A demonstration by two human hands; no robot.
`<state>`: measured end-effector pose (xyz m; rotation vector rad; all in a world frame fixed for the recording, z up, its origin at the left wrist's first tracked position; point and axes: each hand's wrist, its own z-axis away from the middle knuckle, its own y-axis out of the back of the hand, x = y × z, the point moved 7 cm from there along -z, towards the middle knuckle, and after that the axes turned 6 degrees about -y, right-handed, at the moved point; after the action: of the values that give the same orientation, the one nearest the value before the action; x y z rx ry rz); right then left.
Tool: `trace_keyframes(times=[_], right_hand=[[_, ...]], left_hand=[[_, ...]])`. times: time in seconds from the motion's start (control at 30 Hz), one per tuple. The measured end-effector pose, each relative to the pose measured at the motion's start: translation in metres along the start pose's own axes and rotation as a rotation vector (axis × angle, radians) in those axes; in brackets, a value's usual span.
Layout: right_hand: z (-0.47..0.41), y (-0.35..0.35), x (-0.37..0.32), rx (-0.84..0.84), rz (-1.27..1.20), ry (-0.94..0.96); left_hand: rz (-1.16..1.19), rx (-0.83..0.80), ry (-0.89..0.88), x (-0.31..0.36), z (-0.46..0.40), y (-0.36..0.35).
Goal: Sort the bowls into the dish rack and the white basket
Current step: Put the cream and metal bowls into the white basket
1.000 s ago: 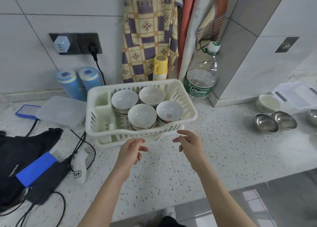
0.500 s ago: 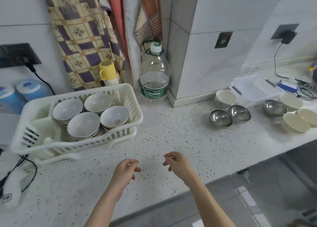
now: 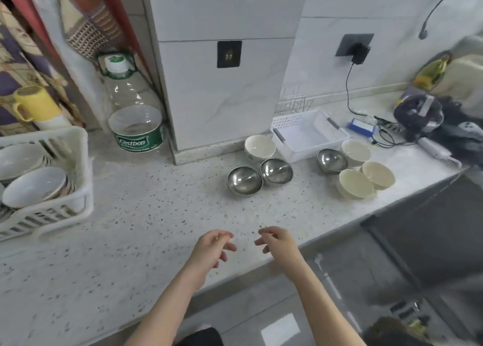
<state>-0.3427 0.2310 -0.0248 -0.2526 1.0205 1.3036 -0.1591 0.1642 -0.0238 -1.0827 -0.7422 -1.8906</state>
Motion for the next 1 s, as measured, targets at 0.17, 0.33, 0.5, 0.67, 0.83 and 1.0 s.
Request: trace_keyframes(times=[0.17,0.33,0.5,0.67,0.83,1.0], right_hand=[[-0.026,0.051,0.008,0.088,-0.112,-0.002],[-0.062,0.121,0.007,0.217,-0.219,0.018],[-0.104,0.197,0.002,0.328,-0.34,0.0],[-0.139,0.266,0.011,0.42,-0.43,-0.056],[-0.169,0.321,0.024,0.467,-0.471,-0.087],[-0.193,0.375,0.054,0.602,-0.454,-0.126]], left_hand=[[-0.071,-0.046,0.015,0.008,-0.023,-0.053],[-0.097,-0.122,0.009,0.026,-0.065,-0.117],[-0.093,-0.188,0.024,0.055,-0.113,-0.188],[-0.111,-0.278,0.072,0.076,-0.145,-0.258],[-0.163,-0.302,0.125,0.085,-0.171,-0.309],[-0.187,-0.229,0.156,0.083,-0.192,-0.352]])
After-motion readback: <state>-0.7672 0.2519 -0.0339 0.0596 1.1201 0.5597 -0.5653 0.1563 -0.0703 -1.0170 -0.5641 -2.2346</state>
